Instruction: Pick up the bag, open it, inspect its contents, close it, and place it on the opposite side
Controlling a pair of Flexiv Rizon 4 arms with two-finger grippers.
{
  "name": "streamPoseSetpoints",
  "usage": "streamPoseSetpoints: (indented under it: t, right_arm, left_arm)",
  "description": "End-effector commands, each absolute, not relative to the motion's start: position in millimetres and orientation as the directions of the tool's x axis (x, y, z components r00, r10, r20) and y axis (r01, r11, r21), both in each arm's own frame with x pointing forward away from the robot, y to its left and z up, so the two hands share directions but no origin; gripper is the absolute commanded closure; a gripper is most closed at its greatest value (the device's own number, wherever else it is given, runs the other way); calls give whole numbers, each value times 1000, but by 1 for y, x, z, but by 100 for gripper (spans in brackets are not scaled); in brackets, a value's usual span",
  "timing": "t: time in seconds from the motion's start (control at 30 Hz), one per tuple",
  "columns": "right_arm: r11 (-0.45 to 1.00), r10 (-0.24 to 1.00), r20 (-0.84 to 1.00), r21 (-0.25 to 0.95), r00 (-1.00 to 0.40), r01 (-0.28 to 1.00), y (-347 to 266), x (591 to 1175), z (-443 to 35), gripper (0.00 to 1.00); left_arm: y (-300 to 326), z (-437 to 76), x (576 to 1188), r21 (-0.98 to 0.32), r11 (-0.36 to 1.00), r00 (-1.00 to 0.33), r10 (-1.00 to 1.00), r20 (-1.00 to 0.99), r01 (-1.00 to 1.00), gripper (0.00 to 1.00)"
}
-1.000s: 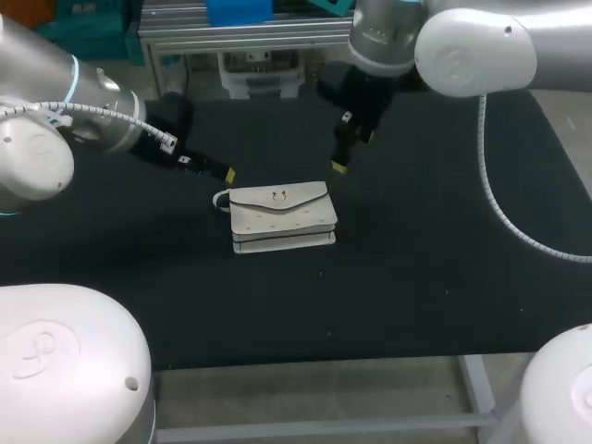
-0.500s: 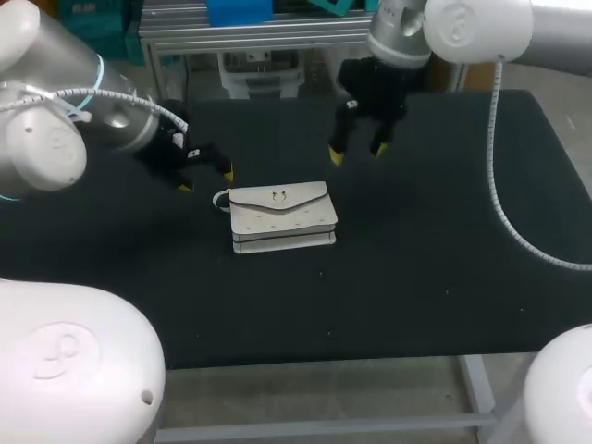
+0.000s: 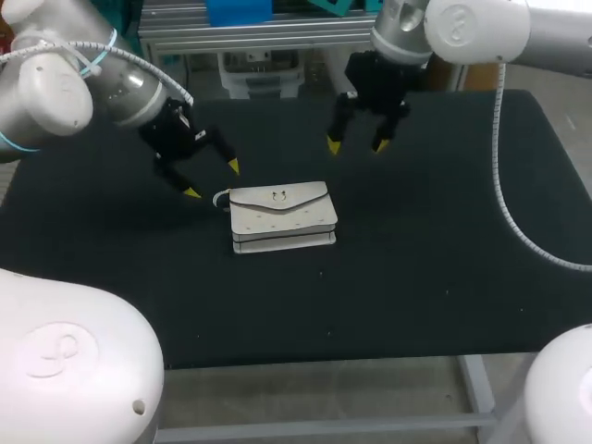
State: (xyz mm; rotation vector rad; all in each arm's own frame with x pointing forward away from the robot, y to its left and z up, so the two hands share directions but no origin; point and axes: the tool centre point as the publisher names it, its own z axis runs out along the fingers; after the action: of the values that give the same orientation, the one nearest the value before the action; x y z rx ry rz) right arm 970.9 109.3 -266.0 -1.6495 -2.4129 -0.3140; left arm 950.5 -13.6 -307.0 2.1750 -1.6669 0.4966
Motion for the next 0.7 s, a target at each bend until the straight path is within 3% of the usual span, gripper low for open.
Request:
streamPoseSetpoints:
  t: [0.03, 0.17, 0.33, 0.7]
  right_arm:
    - [349, 891, 282, 76, -356, 934, 108, 967, -266, 0]
    - [325, 892, 304, 79, -333, 943, 112, 968, -268, 0]
    - [151, 894, 425, 16, -143, 988, 119, 968, -281, 0]
    - [7, 846, 532, -72, 32, 997, 131, 972, -305, 0]
  left_arm:
    - [-14, -307, 959, 138, -200, 242, -846, 475, -970, 0]
    - [-18, -310, 960, 189, -218, 285, -826, 486, -957, 0]
    - [-23, -322, 952, 268, -309, 407, -754, 515, -912, 0]
    - [-26, -331, 942, 309, -295, 427, -647, 631, -904, 0]
